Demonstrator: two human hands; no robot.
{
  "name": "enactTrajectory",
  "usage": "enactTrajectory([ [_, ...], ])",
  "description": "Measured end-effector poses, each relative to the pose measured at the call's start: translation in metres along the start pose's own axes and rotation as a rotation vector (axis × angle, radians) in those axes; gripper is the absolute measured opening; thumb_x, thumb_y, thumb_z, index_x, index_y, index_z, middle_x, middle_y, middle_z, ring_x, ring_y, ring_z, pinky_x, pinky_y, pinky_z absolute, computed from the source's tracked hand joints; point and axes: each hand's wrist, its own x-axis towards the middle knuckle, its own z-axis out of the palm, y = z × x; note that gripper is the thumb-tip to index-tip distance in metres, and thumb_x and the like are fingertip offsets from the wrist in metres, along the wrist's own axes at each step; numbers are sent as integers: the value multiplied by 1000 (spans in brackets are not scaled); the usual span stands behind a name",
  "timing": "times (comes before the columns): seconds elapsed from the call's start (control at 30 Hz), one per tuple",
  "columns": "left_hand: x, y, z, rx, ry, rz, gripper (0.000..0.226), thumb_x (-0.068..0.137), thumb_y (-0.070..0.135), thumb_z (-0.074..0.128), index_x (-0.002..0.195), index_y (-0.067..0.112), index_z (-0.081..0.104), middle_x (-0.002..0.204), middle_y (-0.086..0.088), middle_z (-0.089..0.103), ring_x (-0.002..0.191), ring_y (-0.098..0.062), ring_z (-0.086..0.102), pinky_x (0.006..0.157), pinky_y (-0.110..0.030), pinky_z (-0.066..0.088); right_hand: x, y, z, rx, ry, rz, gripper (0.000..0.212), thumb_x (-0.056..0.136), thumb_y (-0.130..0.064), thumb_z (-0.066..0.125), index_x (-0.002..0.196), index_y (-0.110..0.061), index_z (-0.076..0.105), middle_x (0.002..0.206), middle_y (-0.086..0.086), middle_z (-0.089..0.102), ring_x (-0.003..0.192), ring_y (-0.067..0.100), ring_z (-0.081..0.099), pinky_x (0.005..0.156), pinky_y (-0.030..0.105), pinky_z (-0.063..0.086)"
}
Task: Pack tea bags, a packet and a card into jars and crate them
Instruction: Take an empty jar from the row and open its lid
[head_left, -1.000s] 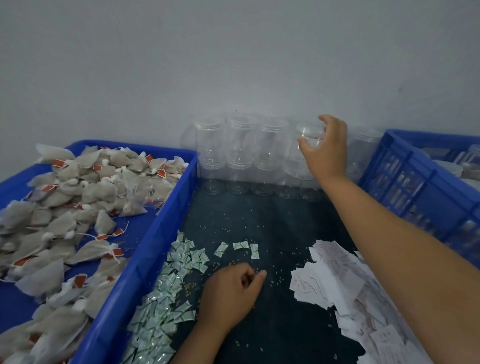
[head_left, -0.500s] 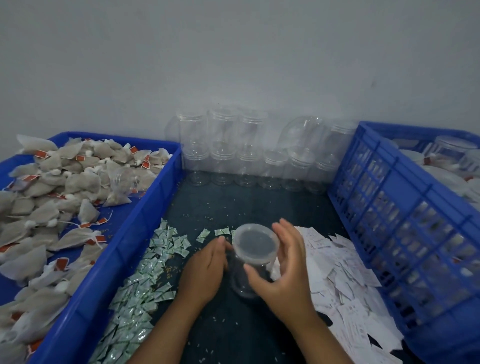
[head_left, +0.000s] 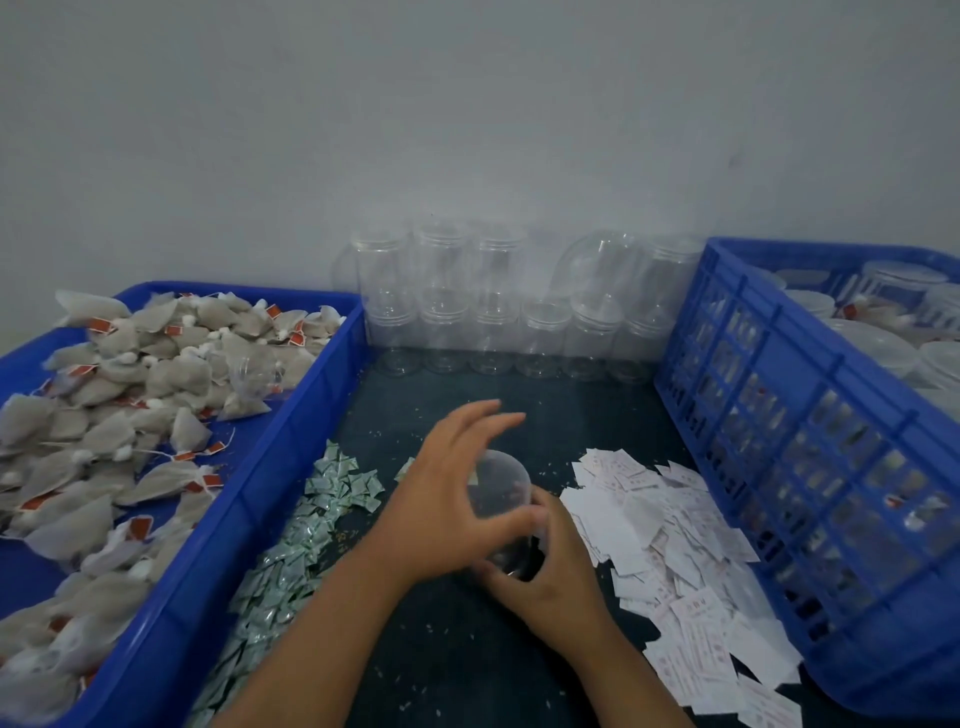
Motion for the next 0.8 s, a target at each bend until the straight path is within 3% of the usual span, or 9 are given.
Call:
enactTrajectory([
  [0.1, 9, 18, -3, 123, -179, 83, 63, 80, 68, 75, 136, 45, 59, 139, 28, 52, 131, 11, 43, 112, -24, 41, -2, 3, -1, 23, 15, 21, 88, 73, -37, 98, 143, -42, 46, 134, -9, 67, 118, 16, 73, 93, 41, 64],
  [0.2, 6, 29, 7, 122, -145, 112, 46, 81, 50, 78, 125, 42, 68, 122, 24, 59, 114, 0, 55, 101, -24, 45, 1, 1, -1, -57, 9, 31, 93, 68, -47, 98, 141, -50, 40, 132, -19, 66, 118, 4, 72, 89, 32, 64],
  [0.33, 4, 29, 9, 209, -249, 164, 50, 82, 51, 70, 131, 48, 60, 124, 24, 49, 113, 0, 46, 93, -9, 34, 2, 6, -1, -86, 62, 27, 74, 73, -46, 92, 136, -30, 57, 123, -20, 70, 110, 2, 74, 84, 25, 62],
  [0.43, 1, 35, 13, 234, -201, 147, 42, 91, 57, 63, 130, 45, 57, 125, 22, 48, 113, -1, 46, 98, -19, 40, 1, -2, -3, -118, 112, -25, 73, 73, -43, 91, 134, -39, 51, 128, -35, 59, 110, -6, 69, 80, 16, 59],
  [0.5, -4, 43, 22, 195, -85, 21, 40, 95, 64, 53, 129, 43, 53, 124, 19, 51, 108, -4, 51, 95, -26, 44, 1, -7, -2, -158, 172, -97, 71, 73, -45, 85, 133, -41, 48, 128, -39, 56, 108, -6, 66, 77, 13, 55],
  [0.57, -6, 43, 25, 185, 20, -228, 46, 93, 74, 38, 122, 40, 47, 112, 15, 56, 98, -10, 59, 82, -30, 44, -1, -10, -1, -127, 290, -97, 78, 69, -51, 85, 136, -40, 46, 127, -27, 61, 110, 3, 66, 85, 21, 56],
  [0.67, -9, 28, 21, 83, -66, -558, 55, 81, 82, 29, 104, 37, 50, 93, 12, 67, 91, -19, 68, 79, -37, 49, 1, -8, -9, -23, 447, -39, 96, 67, -45, 101, 138, -52, 37, 134, -26, 58, 123, -6, 60, 96, 17, 51],
  [0.73, -11, 16, 16, -198, -42, -668, 41, 88, 69, 41, 96, 35, 63, 86, 10, 73, 85, -16, 73, 84, -43, 58, 3, -6, -17, 66, 455, 10, 104, 67, -30, 104, 142, -50, 35, 137, -25, 57, 126, -10, 57, 102, 17, 48],
  [0.8, -16, 1, 16, -293, 45, -681, 22, 100, 41, 52, 91, 33, 70, 80, 10, 76, 70, -16, 76, 75, -46, 65, 3, -4, -21, 128, 434, 29, 103, 65, -36, 105, 143, -50, 38, 133, -24, 61, 126, -8, 59, 104, 22, 49],
])
